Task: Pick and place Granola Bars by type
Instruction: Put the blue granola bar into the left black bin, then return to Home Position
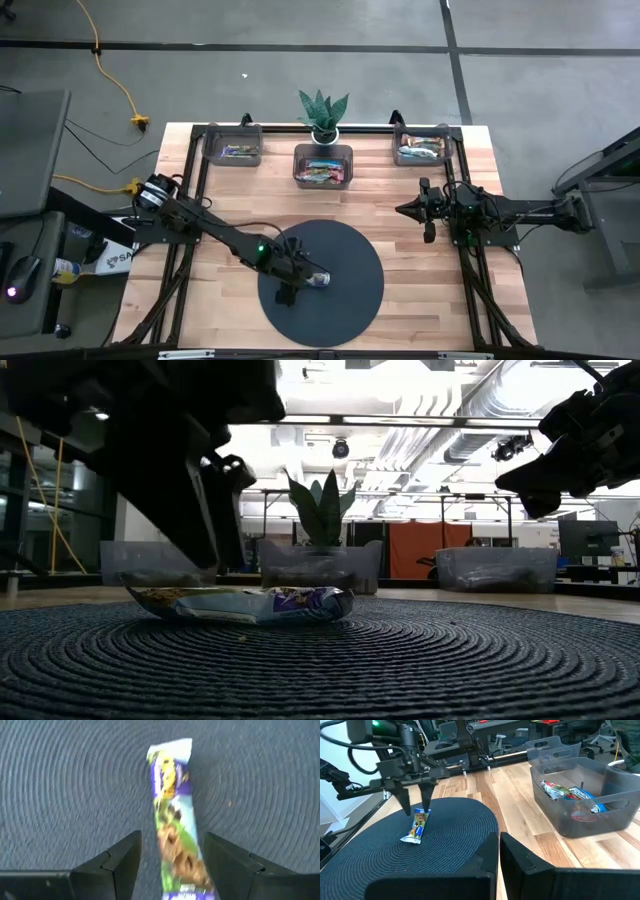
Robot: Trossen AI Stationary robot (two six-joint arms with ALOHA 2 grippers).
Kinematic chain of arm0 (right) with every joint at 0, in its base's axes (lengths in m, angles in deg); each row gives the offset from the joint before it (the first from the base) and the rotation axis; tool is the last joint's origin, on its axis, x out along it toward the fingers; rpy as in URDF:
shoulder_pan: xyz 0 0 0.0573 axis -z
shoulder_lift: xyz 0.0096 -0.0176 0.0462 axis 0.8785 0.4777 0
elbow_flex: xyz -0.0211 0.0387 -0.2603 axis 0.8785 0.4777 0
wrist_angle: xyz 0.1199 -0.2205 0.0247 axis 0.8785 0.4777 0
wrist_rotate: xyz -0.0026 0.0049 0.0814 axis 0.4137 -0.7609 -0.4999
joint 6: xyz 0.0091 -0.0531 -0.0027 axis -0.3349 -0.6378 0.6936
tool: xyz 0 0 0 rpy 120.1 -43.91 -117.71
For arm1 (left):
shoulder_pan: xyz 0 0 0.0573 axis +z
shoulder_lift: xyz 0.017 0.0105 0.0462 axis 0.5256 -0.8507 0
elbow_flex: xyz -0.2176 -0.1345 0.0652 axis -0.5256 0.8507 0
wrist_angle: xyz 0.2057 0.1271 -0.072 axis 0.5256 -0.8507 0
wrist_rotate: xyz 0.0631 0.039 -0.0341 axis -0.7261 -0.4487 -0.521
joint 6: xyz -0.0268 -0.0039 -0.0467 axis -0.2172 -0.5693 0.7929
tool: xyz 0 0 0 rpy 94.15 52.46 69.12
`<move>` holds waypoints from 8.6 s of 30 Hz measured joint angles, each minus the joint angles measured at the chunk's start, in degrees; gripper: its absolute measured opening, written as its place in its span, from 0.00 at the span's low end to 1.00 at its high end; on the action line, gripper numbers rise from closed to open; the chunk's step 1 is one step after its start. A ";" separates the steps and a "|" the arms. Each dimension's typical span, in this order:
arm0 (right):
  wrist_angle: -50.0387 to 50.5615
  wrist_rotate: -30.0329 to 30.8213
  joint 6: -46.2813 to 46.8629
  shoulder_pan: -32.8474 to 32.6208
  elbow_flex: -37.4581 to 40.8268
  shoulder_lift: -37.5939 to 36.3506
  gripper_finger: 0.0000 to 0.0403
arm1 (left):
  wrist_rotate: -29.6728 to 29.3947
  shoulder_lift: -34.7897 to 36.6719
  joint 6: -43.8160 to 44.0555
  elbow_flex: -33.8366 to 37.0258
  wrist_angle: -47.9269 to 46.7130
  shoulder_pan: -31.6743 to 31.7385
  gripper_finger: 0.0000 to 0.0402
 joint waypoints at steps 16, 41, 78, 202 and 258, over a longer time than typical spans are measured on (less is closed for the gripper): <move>0.02 -0.02 0.01 0.01 0.00 0.02 0.00 | -0.26 -1.92 1.99 -0.06 0.17 -0.36 0.52; -0.01 0.00 0.02 -0.01 0.00 0.02 0.00 | 2.03 -4.93 3.41 -0.18 1.06 -0.32 0.52; 0.01 0.00 0.02 -0.01 0.00 0.02 0.00 | 1.63 -4.91 4.85 -0.12 0.69 -0.31 0.13; 0.01 -0.02 0.02 0.01 0.00 0.00 0.00 | -5.20 9.02 -48.37 -6.24 -42.13 81.68 0.09; 0.01 -0.02 0.02 -0.01 0.00 0.02 0.00 | 26.71 24.42 -32.84 -10.39 -23.84 68.25 0.52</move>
